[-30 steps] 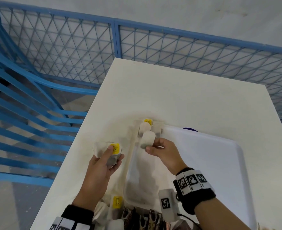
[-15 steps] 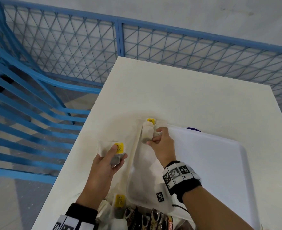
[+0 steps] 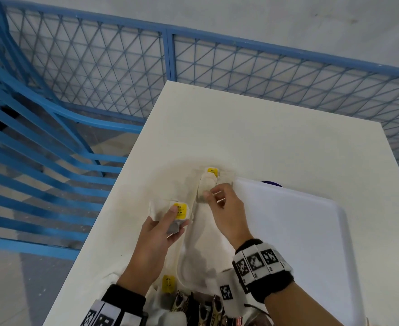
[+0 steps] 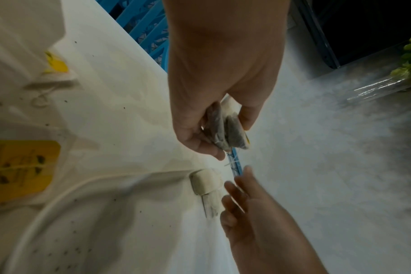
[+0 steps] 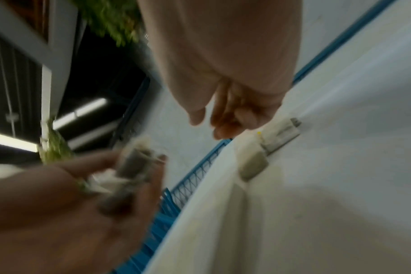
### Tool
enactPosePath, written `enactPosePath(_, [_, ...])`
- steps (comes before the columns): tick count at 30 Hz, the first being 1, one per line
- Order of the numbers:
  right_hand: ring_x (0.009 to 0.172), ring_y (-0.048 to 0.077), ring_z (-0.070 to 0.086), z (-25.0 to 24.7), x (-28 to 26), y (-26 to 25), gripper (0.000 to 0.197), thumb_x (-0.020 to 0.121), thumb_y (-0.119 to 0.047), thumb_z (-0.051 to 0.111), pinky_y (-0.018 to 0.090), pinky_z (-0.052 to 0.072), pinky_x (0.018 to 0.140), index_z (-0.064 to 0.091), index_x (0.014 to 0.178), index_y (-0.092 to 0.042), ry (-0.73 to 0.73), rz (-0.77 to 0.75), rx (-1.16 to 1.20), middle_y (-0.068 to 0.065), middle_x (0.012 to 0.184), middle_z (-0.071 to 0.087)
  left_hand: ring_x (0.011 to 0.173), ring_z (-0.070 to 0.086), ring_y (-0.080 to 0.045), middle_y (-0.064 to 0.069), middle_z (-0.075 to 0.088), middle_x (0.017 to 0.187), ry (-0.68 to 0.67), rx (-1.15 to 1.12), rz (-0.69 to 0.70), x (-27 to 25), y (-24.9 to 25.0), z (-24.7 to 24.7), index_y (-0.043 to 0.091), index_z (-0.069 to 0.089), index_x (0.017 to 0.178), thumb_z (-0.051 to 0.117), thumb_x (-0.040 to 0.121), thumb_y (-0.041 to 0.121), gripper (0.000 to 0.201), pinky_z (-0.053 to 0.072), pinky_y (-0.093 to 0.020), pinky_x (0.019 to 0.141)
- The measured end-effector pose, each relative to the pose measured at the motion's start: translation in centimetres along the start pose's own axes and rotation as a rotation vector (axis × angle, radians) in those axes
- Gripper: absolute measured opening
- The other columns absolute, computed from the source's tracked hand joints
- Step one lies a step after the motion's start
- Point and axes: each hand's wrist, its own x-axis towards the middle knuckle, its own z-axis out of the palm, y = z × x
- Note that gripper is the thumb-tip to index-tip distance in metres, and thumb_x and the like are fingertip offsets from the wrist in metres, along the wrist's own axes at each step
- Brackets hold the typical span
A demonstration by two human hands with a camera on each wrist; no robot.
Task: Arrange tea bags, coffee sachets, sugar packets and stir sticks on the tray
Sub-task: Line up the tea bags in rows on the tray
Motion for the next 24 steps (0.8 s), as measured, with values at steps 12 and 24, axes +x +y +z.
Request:
enactPosePath(12, [0.076, 0.008, 0.057, 0.3, -4.2, -0.7, 0.01, 0.081, -0.02, 0.071, 0.02, 0.044, 0.067, 0.064, 0.087, -0.016, -0.248, -0.037, 0.261, -0.004, 0.084, 0.063, 0.088, 0.067, -0.015, -0.005, 0.071, 0.091, -0.037, 0.053, -0.015, -0.4, -0.1, 0.6, 0.012, 0.062, 0.111, 0.051, 0.093, 0.029, 0.027, 0.051, -0.029, 0.076])
enactPosePath(24, [0.084, 0.012, 0.061, -1.8, -2.9, 0.3, 0.003, 0.092, -0.014, 0.056, 0.028, 0.051, 0.077, 0.057, 0.093, -0.011, -0.158, 0.033, 0.326, 0.006, 0.093, 0.068, 0.081, 0.067, -0.02, -0.012, 0.069, 0.095, -0.03, 0.048, -0.017, -0.5, -0.3, 0.8, 0.008, 0.062, 0.106, 0.05, 0.094, 0.022, 0.022, 0.056, -0.022, 0.063])
